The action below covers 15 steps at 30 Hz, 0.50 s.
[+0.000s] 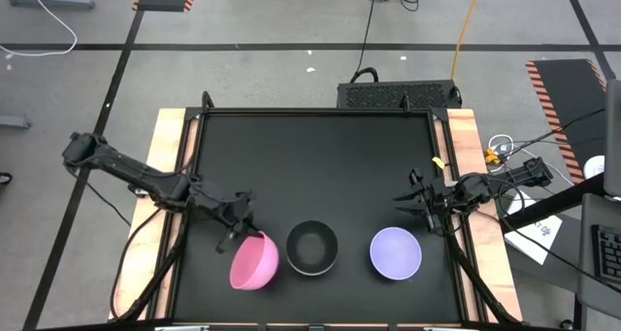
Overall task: Nest bowls inside each other
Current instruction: Stack the pink bowl on top of the stacked black bowl
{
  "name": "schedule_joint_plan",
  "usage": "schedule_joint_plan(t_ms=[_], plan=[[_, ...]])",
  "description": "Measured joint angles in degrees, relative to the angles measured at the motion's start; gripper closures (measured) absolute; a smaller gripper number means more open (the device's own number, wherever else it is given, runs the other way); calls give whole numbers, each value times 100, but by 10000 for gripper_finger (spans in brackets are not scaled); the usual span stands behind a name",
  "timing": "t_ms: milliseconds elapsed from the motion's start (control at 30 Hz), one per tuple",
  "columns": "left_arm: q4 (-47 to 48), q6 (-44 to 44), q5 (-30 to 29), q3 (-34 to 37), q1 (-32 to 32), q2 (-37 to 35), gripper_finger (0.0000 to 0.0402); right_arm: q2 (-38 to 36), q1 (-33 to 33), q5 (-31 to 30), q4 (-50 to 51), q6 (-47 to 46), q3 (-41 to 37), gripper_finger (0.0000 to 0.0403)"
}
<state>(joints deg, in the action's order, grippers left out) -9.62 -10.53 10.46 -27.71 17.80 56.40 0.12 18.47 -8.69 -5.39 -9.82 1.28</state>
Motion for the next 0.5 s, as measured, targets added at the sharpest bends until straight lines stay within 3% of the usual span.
schedule_joint_plan(t_ms=[500], plan=[[1905,1149,-44,-1770,-647,160,396,0,1,0,0,9,1,298]])
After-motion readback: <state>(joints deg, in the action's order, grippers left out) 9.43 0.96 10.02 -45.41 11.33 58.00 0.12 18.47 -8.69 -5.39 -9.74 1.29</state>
